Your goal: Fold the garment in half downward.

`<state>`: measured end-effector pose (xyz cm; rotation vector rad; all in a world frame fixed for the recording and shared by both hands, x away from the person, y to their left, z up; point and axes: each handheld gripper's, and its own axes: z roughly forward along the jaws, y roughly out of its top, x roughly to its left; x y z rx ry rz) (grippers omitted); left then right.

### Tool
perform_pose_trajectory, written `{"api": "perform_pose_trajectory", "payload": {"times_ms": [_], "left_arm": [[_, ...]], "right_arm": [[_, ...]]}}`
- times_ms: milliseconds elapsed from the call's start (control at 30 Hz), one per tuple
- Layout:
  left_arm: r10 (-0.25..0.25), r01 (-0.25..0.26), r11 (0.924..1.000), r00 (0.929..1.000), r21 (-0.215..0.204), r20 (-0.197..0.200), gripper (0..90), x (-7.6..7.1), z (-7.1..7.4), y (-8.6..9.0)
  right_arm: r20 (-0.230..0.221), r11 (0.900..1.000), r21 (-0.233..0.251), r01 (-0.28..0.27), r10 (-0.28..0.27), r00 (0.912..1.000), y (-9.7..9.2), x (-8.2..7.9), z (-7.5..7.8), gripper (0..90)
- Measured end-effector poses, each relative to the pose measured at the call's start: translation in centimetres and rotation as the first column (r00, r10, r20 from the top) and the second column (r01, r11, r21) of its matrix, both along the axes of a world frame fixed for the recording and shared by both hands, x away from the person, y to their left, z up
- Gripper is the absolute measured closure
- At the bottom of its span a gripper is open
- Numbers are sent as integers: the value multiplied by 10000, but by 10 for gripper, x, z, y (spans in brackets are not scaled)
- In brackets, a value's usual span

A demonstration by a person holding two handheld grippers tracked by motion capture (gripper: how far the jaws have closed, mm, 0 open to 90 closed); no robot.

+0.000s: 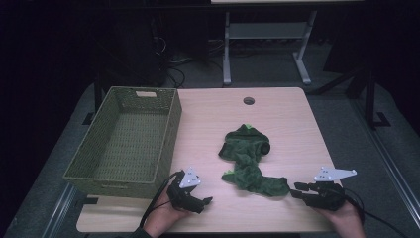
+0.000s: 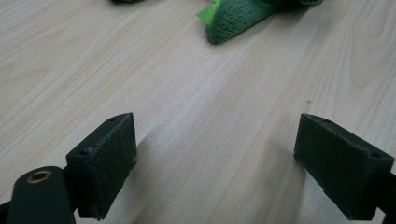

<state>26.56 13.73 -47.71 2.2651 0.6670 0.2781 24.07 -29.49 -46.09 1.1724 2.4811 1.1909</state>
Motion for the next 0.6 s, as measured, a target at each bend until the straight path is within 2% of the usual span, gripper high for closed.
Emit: {"api": "perform_pose_trajectory", "payload": {"times_ms": [200, 267, 300, 367, 600], "left_arm": [[4, -4, 10000, 10000, -6, -1, 124, 0, 0, 0], [7, -7, 10000, 10000, -2, 0, 123, 0, 0, 0], [6, -6, 10000, 10000, -2, -1, 123, 0, 0, 0], [8, -8, 10000, 10000, -5, -2, 123, 0, 0, 0], [8, -8, 10000, 10000, -16, -20, 123, 0, 0, 0]], "right_arm": [[-301, 9996, 85, -283, 286, 9991, 6, 3, -6, 634], [-372, 9994, 48, -334, 335, 9987, 7, 5, -8, 705], [-499, 9993, 41, -384, 385, 9980, 9, 6, -9, 779], [-375, 9993, -92, -372, 369, 9986, 10, 6, -8, 844], [220, 9998, 104, -191, 189, 9996, 3, 4, 3, 857]]}}
